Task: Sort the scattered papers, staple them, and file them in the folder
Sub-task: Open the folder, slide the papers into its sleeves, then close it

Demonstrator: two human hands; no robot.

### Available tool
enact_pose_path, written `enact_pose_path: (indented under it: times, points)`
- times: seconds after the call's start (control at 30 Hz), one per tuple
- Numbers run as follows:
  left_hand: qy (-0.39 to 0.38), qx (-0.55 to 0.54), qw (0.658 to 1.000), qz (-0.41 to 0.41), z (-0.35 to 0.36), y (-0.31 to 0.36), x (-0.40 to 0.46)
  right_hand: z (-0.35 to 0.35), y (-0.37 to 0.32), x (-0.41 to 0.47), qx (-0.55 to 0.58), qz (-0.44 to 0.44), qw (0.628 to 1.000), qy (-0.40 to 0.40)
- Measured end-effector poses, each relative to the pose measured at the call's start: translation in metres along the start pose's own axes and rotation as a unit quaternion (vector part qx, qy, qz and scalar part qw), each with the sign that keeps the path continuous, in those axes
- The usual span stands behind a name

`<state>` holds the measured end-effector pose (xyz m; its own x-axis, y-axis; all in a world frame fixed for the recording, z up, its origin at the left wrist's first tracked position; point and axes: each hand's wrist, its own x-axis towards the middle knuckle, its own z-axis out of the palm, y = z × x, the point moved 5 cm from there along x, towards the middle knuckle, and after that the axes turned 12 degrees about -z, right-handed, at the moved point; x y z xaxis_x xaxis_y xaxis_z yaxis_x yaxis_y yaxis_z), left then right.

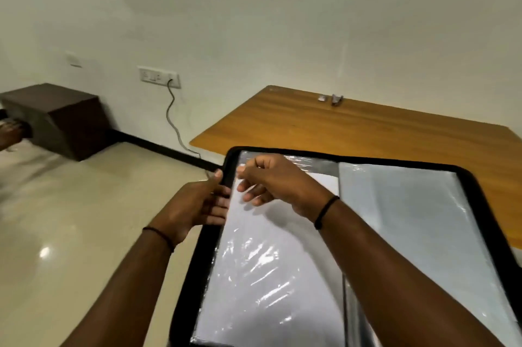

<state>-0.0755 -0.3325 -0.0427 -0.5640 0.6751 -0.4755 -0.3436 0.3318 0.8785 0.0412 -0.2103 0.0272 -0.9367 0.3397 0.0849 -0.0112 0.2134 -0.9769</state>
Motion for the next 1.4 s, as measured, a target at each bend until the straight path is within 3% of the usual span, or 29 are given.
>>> enact_pose_path:
  times: [0.03, 0.1, 0.13, 0.17, 0.23, 0.3, 0.4, 0.47, 0.57, 0.7, 0.93, 1.0, 1.1, 1.23, 1.33, 1.4]
  points:
    - [0.077, 0.038, 0.996, 0.037, -0.009, 0.0, -0.002, 0.002, 0.01, 0.004, -0.005, 0.01, 1.0, 0.002]
    - [0.231, 0.175, 0.951, 0.11, -0.027, -0.003, -0.003, 0.005, 0.027, 0.009, -0.01, 0.029, 0.999, 0.013]
    - [0.267, 0.216, 0.933, 0.11, -0.031, -0.006, -0.003, 0.003, 0.034, 0.01, -0.013, 0.036, 0.999, 0.022]
    - [0.254, 0.218, 0.939, 0.08, -0.034, -0.013, 0.001, 0.003, 0.04, 0.01, -0.016, 0.04, 0.999, 0.031]
    - [0.143, 0.162, 0.976, -0.006, -0.025, -0.03, 0.009, -0.001, 0.047, 0.007, -0.007, 0.037, 0.998, 0.053]
    - [0.035, 0.156, 0.985, -0.062, -0.012, -0.04, 0.009, -0.008, 0.05, 0.0, 0.004, 0.026, 0.997, 0.071]
    - [-0.029, 0.094, 0.994, -0.045, 0.0, -0.035, 0.009, -0.027, 0.05, -0.013, 0.005, -0.008, 0.995, 0.101]
    - [-0.01, 0.023, 1.0, -0.007, 0.003, -0.024, 0.004, -0.037, 0.048, -0.018, 0.014, -0.032, 0.992, 0.121]
    - [0.039, 0.005, 0.997, 0.07, 0.009, 0.01, -0.006, -0.053, 0.039, -0.019, 0.006, -0.078, 0.983, 0.167]
    - [0.089, 0.059, 0.984, 0.14, 0.018, 0.073, -0.019, -0.071, 0.022, -0.008, -0.07, -0.142, 0.963, 0.218]
    - [0.133, 0.143, 0.97, 0.144, 0.049, 0.178, -0.024, -0.083, -0.011, -0.002, -0.086, -0.19, 0.948, 0.239]
    - [0.117, 0.13, 0.968, 0.182, 0.079, 0.205, -0.035, -0.097, -0.016, 0.0, -0.096, -0.194, 0.944, 0.248]
    - [-0.024, 0.079, 0.98, 0.179, 0.141, 0.215, -0.044, -0.131, -0.027, -0.014, -0.03, -0.203, 0.933, 0.296]
    - [-0.135, 0.22, 0.934, 0.246, 0.234, 0.18, -0.036, -0.202, -0.029, -0.062, 0.077, -0.16, 0.922, 0.344]
    - [-0.135, 0.313, 0.894, 0.289, 0.284, 0.134, -0.015, -0.26, -0.011, -0.112, 0.122, -0.093, 0.923, 0.353]
    - [-0.121, 0.396, 0.87, 0.269, 0.307, 0.103, 0.005, -0.284, 0.003, -0.146, 0.183, -0.056, 0.903, 0.385]
